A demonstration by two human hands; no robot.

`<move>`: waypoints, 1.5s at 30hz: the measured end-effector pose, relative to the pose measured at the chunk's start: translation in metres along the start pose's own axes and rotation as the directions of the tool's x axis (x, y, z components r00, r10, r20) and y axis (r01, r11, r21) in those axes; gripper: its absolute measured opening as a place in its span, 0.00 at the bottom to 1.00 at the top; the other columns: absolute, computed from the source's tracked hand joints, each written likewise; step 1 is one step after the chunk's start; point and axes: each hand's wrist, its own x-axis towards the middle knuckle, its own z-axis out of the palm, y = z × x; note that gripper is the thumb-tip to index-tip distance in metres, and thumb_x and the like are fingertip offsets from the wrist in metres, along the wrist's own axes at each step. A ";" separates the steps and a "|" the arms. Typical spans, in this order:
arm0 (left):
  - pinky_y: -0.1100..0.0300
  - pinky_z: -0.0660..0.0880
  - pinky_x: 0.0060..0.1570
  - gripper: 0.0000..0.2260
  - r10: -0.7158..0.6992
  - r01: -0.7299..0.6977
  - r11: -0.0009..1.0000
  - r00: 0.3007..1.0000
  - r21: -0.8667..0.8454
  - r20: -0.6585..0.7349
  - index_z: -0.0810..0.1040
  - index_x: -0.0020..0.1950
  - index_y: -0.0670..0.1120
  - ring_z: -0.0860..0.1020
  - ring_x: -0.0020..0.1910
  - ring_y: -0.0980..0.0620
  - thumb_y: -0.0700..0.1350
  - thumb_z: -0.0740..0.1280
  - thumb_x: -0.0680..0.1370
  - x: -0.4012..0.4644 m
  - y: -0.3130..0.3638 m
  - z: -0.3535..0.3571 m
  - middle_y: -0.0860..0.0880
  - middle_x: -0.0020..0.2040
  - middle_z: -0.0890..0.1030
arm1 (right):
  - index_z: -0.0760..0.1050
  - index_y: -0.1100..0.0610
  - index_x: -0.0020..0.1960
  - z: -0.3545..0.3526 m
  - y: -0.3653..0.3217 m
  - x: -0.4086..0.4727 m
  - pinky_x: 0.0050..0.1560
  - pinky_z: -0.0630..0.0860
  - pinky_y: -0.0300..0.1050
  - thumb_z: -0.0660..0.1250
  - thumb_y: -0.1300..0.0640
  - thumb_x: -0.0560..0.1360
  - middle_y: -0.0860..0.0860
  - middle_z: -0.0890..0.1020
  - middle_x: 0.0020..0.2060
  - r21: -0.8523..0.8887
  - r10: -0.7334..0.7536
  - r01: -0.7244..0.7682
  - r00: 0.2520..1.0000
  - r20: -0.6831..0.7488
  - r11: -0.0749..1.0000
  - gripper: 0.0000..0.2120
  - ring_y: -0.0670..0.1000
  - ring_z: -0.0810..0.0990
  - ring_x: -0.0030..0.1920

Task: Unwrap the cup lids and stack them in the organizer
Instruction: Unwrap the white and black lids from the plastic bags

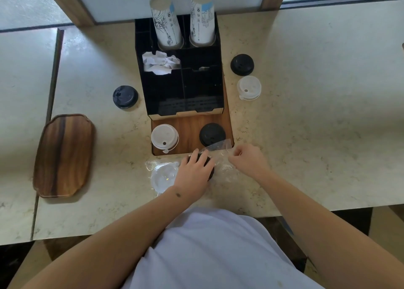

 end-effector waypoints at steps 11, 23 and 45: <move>0.42 0.62 0.75 0.29 -0.003 0.003 1.000 1.000 -0.003 0.000 0.62 0.78 0.50 0.58 0.79 0.38 0.51 0.69 0.80 0.000 0.000 -0.001 0.44 0.80 0.61 | 0.80 0.56 0.38 -0.026 0.028 0.033 0.32 0.74 0.41 0.70 0.52 0.74 0.49 0.84 0.33 0.050 0.192 -0.198 0.976 0.098 0.979 0.10 0.48 0.80 0.34; 0.43 0.64 0.74 0.27 0.008 -0.009 0.999 1.000 -0.045 -0.016 0.63 0.76 0.52 0.60 0.78 0.40 0.52 0.68 0.80 -0.001 -0.002 -0.002 0.46 0.79 0.63 | 0.80 0.64 0.58 -0.028 0.025 0.028 0.46 0.79 0.49 0.61 0.64 0.79 0.59 0.84 0.53 -0.104 0.170 -0.161 0.982 0.083 0.981 0.12 0.55 0.80 0.45; 0.42 0.63 0.74 0.38 -0.202 0.156 0.942 0.971 -0.298 -0.128 0.66 0.77 0.52 0.67 0.73 0.43 0.59 0.75 0.71 -0.035 -0.051 0.021 0.51 0.72 0.73 | 0.80 0.63 0.54 0.005 0.005 0.010 0.43 0.83 0.43 0.55 0.71 0.81 0.58 0.83 0.46 0.542 0.203 -0.343 0.931 0.302 0.767 0.15 0.50 0.82 0.40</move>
